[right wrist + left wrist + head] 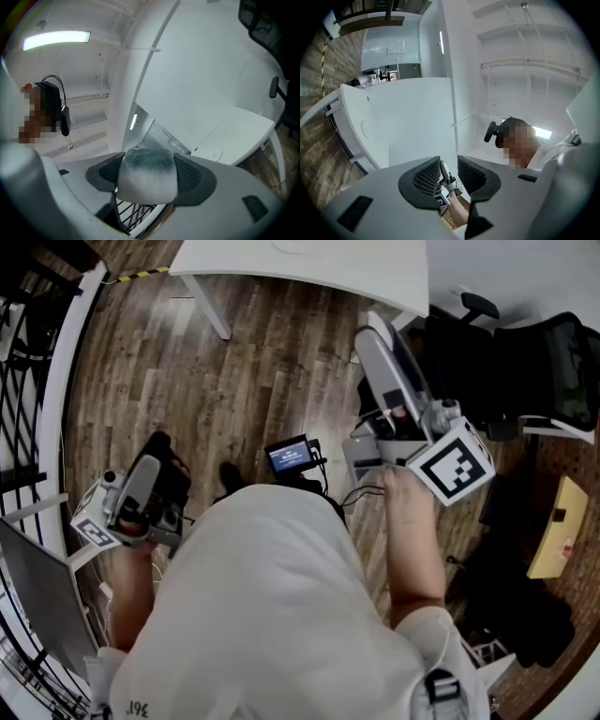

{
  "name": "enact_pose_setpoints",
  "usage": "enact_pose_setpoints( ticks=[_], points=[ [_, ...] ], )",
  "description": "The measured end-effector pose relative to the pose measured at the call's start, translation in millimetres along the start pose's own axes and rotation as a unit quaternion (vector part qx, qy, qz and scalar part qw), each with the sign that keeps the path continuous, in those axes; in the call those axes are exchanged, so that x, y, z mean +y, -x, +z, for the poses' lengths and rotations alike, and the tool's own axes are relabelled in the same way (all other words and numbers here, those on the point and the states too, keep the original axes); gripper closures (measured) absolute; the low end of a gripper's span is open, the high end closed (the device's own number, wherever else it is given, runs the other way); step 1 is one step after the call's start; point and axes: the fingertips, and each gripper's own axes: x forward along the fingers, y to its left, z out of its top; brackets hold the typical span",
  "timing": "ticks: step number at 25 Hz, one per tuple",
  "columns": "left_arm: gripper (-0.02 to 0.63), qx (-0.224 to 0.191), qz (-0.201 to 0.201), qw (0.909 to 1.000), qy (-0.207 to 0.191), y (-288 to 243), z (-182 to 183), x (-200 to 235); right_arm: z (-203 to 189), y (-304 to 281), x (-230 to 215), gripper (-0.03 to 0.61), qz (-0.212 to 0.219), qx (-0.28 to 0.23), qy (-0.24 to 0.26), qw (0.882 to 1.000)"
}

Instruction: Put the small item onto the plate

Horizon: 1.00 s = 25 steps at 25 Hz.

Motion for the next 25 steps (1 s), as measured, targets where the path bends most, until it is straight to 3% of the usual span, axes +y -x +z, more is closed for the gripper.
enact_pose_setpoints(
  ticks=[18,25],
  points=[
    [0.5,-0.013,0.013,0.9998,0.0,-63,-48,33,33,22,-73,0.261,0.003,0.019,-0.023,1.0],
    [0.5,-0.014,0.009,0.9999,0.001,-79,-56,36,44,28,-81,0.261,0.003,0.022,-0.021,1.0]
  ],
)
